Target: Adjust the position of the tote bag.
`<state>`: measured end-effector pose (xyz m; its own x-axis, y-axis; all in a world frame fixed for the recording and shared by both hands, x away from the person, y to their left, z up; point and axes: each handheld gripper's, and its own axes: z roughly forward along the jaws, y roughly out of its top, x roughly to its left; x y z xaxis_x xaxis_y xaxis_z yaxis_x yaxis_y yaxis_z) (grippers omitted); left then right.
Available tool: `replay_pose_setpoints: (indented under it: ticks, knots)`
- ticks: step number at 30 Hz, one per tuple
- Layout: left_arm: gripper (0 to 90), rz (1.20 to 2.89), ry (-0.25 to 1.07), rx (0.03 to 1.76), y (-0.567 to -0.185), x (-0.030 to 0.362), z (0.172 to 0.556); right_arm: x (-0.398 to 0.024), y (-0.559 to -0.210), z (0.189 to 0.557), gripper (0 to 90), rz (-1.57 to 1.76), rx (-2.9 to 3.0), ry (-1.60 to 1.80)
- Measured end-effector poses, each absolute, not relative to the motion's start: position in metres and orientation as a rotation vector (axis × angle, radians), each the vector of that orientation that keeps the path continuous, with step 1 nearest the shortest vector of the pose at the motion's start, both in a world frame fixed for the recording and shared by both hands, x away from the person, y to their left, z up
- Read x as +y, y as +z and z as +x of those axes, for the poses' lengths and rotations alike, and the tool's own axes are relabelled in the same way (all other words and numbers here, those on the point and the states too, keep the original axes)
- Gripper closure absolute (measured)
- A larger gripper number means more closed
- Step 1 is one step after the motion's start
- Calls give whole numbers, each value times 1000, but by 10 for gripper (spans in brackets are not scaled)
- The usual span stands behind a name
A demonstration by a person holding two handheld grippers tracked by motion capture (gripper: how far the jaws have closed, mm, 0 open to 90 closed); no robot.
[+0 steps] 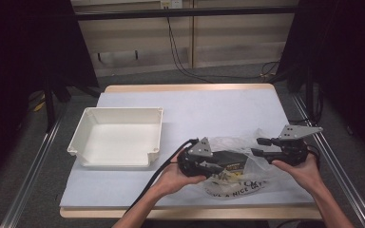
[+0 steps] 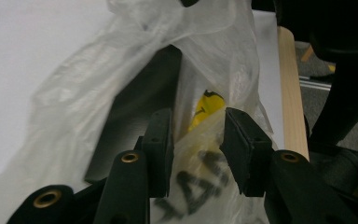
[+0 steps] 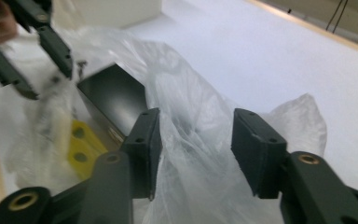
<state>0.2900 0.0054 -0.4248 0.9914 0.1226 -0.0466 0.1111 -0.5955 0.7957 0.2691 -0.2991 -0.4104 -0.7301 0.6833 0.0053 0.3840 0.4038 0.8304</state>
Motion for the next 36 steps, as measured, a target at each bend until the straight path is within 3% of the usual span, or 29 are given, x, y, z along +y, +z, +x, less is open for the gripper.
replay_pose_setpoints:
  ticks: [3,5,8,10,20,36]
  knots:
    - [660,2238,-7,162,-432,1,290,-294,-418,267,542,916,2332,1218]
    - [780,2238,-15,161,-430,3,292,-291,-415,259,691,855,2325,1263]
    - [849,2190,-31,209,-425,6,300,-287,-407,252,849,799,2364,1291]
    - [863,2199,-22,226,-425,3,303,-281,-405,251,900,775,2408,1284]
    - [838,2367,-34,144,-451,-17,288,-243,-443,254,900,677,2660,1035]
    - [817,2443,74,354,-464,31,299,-276,-462,254,900,889,2601,765]
